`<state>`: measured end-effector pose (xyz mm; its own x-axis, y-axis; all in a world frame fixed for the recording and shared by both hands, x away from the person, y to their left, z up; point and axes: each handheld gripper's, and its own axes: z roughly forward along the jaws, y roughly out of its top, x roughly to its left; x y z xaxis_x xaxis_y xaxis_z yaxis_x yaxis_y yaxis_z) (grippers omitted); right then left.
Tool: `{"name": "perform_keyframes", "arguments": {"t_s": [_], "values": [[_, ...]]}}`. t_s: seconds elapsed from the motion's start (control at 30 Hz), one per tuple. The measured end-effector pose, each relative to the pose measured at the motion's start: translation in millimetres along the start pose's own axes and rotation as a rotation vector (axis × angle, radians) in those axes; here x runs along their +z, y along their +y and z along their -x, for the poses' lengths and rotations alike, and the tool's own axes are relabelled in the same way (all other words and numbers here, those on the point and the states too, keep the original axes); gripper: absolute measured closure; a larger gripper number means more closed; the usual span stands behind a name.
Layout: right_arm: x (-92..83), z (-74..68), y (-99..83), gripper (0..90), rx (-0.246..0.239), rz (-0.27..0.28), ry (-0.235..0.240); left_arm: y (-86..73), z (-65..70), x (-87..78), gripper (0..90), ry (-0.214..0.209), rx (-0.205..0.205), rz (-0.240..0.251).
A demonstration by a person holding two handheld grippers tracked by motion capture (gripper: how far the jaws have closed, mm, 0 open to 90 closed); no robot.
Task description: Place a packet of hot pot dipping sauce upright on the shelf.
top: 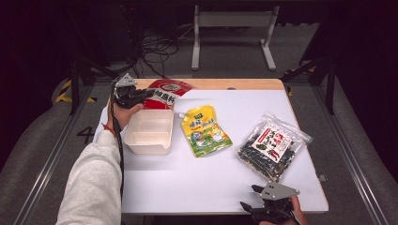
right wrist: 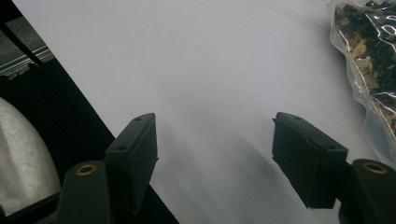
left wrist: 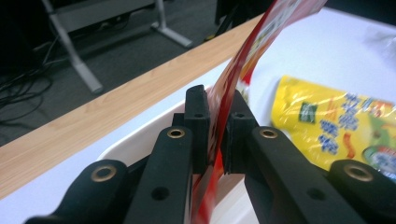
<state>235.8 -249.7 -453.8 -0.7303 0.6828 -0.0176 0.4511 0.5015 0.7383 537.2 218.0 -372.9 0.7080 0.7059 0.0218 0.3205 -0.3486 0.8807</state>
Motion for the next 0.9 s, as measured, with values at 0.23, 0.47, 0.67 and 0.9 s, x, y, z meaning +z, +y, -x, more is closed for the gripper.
{"name": "perform_keyframes", "arguments": {"t_s": [0.23,0.47,0.67,0.9], "values": [[3.0,-0.3,1.9,30.8,-0.01,-0.012,0.013,-12.2,-9.9,-16.9,89.9,0.032,-0.014,-0.033],[5.6,0.3,4.2,30.2,-0.015,-0.014,0.019,-21.2,-13.1,-8.2,90.0,0.053,-0.041,-0.066],[1.2,6.0,5.9,29.7,0.01,0.009,-0.002,-30.4,-16.5,-7.4,90.0,0.037,-0.053,-0.063],[2.5,6.5,6.9,28.8,0.008,0.003,-0.014,-35.7,-14.6,-1.1,90.0,0.054,-0.019,-0.141]]}}
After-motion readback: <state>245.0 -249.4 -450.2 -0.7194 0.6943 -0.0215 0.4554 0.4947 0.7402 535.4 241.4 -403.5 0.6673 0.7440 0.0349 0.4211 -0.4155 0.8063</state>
